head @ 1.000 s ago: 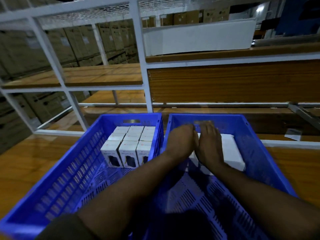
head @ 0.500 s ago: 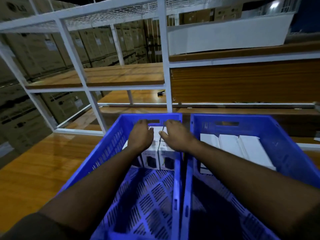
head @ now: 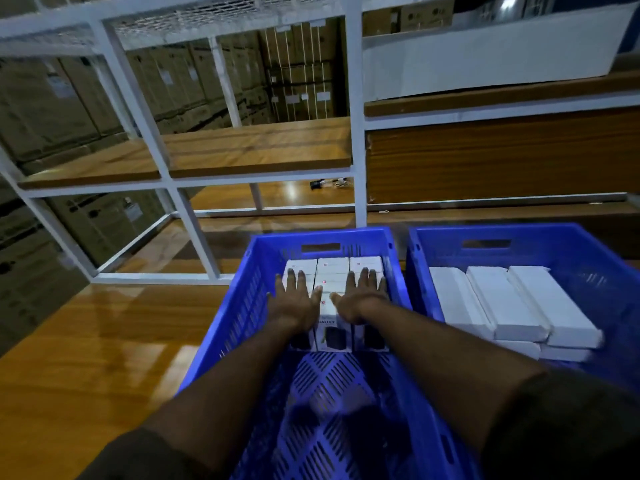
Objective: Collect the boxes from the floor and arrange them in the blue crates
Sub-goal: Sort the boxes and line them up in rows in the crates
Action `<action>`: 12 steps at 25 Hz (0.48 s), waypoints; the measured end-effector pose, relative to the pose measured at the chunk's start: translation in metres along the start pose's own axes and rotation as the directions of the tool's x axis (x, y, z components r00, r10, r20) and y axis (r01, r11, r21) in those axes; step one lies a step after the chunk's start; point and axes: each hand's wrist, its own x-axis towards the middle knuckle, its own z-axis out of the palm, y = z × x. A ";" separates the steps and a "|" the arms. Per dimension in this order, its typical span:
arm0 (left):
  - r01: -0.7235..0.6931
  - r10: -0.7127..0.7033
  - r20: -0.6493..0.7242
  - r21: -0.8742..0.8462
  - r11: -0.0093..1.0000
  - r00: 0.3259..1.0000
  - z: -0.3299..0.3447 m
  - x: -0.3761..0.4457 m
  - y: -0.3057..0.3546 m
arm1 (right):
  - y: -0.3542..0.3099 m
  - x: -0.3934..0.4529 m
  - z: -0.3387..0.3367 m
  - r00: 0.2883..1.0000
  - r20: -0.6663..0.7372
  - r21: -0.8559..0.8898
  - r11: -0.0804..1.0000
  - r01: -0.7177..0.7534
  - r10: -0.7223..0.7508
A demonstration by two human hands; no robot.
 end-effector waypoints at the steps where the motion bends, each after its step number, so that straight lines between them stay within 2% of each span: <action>1: -0.005 0.005 0.006 0.033 0.999 1.000 0.001 -0.001 0.001 | -0.001 0.002 0.002 1.000 0.003 -0.007 1.000 0.009 -0.009; 6: -0.077 0.081 -0.016 0.176 0.981 0.997 0.005 0.000 0.004 | -0.002 0.012 0.006 1.000 0.014 -0.047 0.999 0.019 -0.019; 10: -0.097 0.098 0.007 0.205 0.974 0.995 0.002 0.003 0.006 | -0.001 0.012 0.007 1.000 0.002 -0.050 0.999 0.017 -0.017; 12: -0.090 0.086 0.028 0.221 0.971 0.996 0.000 0.005 0.008 | -0.001 0.009 0.005 0.998 -0.048 -0.020 0.999 0.029 -0.030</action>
